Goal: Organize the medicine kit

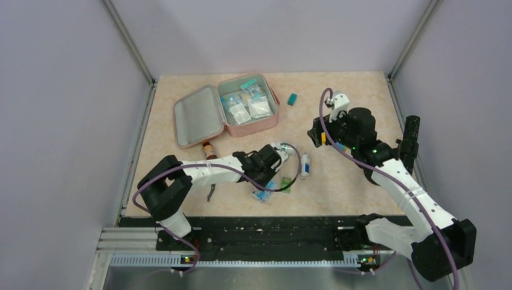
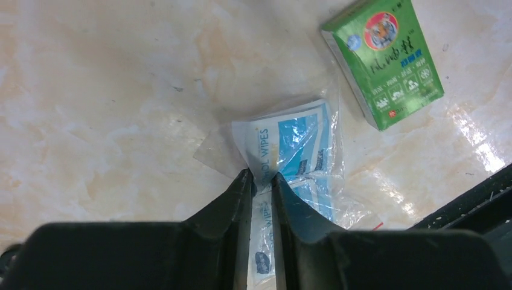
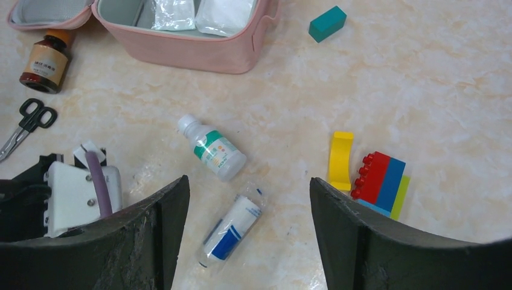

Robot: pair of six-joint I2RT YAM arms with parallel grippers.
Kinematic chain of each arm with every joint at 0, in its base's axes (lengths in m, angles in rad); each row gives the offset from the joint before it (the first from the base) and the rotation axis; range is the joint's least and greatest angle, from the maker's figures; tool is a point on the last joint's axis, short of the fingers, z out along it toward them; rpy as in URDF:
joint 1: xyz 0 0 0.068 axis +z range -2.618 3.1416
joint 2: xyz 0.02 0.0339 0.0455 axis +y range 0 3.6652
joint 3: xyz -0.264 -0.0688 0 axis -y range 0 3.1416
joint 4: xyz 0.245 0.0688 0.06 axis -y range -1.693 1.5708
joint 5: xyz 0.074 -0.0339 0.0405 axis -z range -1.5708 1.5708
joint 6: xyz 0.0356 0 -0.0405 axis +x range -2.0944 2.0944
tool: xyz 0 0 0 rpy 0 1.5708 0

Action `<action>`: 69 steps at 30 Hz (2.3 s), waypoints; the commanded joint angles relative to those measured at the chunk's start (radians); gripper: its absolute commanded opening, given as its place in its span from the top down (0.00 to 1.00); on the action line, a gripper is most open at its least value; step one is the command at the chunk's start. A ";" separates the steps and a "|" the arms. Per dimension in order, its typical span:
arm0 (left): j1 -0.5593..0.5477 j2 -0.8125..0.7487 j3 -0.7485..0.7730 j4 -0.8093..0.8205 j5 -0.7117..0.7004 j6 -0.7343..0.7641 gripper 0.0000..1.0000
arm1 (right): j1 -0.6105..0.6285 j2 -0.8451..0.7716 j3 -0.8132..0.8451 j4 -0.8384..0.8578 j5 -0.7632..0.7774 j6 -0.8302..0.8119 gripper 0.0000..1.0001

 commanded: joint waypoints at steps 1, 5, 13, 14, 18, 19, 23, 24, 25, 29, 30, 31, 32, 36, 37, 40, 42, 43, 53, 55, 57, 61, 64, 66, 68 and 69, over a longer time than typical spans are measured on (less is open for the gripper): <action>0.068 -0.048 0.071 -0.020 0.031 0.054 0.92 | -0.013 -0.018 0.027 -0.011 -0.006 -0.007 0.28; 0.159 -0.090 0.129 -0.017 0.149 0.096 1.00 | -0.013 0.005 0.055 -0.034 -0.002 -0.043 0.28; 0.384 -0.137 0.314 0.039 0.182 0.192 1.00 | -0.012 0.074 0.145 -0.052 0.003 -0.109 0.28; 0.411 -0.130 0.337 0.073 0.170 0.209 1.00 | -0.012 0.085 0.157 -0.051 0.004 -0.117 0.28; 0.533 -0.027 0.502 0.151 0.049 0.232 1.00 | -0.013 0.129 0.190 -0.046 0.011 -0.164 0.28; 0.550 0.018 0.555 0.154 0.018 0.221 1.00 | -0.013 0.140 0.195 -0.040 0.012 -0.179 0.28; 0.647 0.218 0.817 0.084 -0.034 0.100 1.00 | -0.012 0.178 0.209 -0.018 0.018 -0.233 0.28; 0.666 0.268 0.875 0.074 -0.009 0.077 1.00 | -0.012 0.186 0.215 -0.015 0.015 -0.246 0.28; 0.679 0.331 0.926 0.066 0.012 0.066 1.00 | -0.013 0.195 0.224 -0.013 0.012 -0.257 0.28; 0.723 0.492 1.113 0.009 0.026 -0.015 1.00 | -0.012 0.236 0.271 -0.007 -0.011 -0.271 0.28; 0.733 0.510 1.130 0.008 0.045 -0.050 1.00 | -0.012 0.243 0.279 0.008 -0.027 -0.266 0.28; 0.734 0.511 1.102 0.028 0.049 -0.065 1.00 | -0.012 0.249 0.284 0.029 -0.031 -0.252 0.28; 0.729 0.502 1.069 0.057 0.049 -0.057 1.00 | -0.013 0.255 0.294 0.047 -0.025 -0.220 0.28; 0.731 0.541 1.063 0.047 0.146 -0.117 1.00 | -0.014 0.298 0.315 0.073 -0.062 -0.155 0.28; 0.732 0.553 1.062 0.037 0.141 -0.145 1.00 | -0.014 0.309 0.320 0.084 -0.079 -0.161 0.28; 0.731 0.502 1.003 0.056 0.092 -0.221 1.00 | -0.014 0.375 0.335 0.071 -0.065 -0.135 0.28; 0.732 0.547 1.011 0.049 0.095 -0.237 1.00 | -0.013 0.412 0.354 0.067 -0.079 -0.126 0.28; 0.732 0.561 1.026 0.033 0.089 -0.243 1.00 | -0.014 0.420 0.355 0.069 -0.094 -0.140 0.28; 0.723 0.574 1.046 0.052 -0.018 -0.202 0.91 | -0.014 0.460 0.358 0.037 -0.135 -0.181 0.28; 0.724 0.558 1.060 0.050 -0.037 -0.172 0.80 | -0.014 0.456 0.340 0.050 -0.142 -0.172 0.28; 0.728 0.540 1.074 0.049 -0.038 -0.148 0.61 | -0.014 0.447 0.316 0.068 -0.146 -0.169 0.28; 0.737 0.491 1.084 0.046 -0.017 -0.092 0.28 | -0.014 0.441 0.287 0.075 -0.169 -0.188 0.27; 0.744 0.418 1.060 0.047 0.044 -0.020 0.23 | -0.014 0.444 0.290 0.055 -0.230 -0.256 0.26; 0.753 0.345 1.004 0.059 0.124 0.015 0.22 | -0.014 0.453 0.313 0.006 -0.290 -0.335 0.26; 0.766 0.244 0.907 0.092 0.210 0.043 0.21 | -0.014 0.475 0.352 -0.079 -0.369 -0.449 0.28; 0.772 0.196 0.850 0.100 0.247 0.056 0.21 | -0.014 0.489 0.372 -0.123 -0.396 -0.507 0.29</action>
